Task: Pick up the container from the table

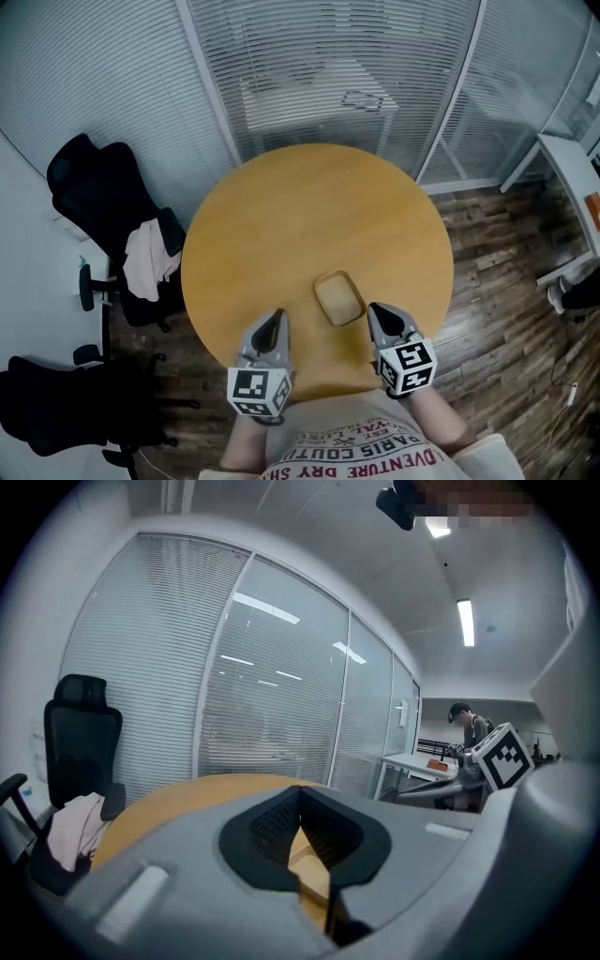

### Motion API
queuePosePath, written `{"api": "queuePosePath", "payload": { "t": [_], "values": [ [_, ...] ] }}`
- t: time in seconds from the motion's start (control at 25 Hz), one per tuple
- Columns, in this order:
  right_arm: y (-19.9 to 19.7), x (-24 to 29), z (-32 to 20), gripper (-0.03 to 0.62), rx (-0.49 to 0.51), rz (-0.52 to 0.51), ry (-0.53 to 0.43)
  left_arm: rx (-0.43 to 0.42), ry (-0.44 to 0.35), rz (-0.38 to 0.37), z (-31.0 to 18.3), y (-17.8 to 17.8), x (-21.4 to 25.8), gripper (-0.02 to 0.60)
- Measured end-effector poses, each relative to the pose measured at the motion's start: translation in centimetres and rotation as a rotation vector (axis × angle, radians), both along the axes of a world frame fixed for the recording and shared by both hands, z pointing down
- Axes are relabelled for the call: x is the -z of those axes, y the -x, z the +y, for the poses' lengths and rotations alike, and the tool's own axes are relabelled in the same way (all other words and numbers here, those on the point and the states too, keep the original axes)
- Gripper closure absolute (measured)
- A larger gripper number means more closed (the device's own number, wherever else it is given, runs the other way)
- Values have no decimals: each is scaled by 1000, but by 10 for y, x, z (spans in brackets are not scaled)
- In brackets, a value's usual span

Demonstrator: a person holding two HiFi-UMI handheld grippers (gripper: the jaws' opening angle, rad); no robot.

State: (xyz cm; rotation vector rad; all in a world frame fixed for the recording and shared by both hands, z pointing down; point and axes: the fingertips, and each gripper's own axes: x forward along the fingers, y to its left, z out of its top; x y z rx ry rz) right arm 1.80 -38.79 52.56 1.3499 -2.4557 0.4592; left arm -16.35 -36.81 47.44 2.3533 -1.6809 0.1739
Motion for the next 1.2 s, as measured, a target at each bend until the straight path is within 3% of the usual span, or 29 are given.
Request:
{"api": "queuePosePath", "payload": {
  "t": [0.2, 0.52, 0.56, 0.6, 0.88, 1.2],
  "values": [
    [12, -37, -33, 591, 0, 65, 83, -56, 60, 14, -35, 7, -25, 575],
    [-8, -114, -58, 590, -2, 173, 211, -84, 125, 32, -56, -10, -58, 575],
    [-8, -124, -62, 530, 6, 173, 231, -84, 132, 32, -59, -11, -64, 575],
    [-7, -132, -66, 487, 18, 171, 251, -79, 139, 31, -61, -12, -69, 575],
    [-4, -191, -85, 487, 106, 227, 383, -5, 222, -22, -62, -13, -107, 575],
    [7, -237, -99, 487, 214, 330, 491, 61, 293, -11, -60, -3, -131, 575]
  ]
}}
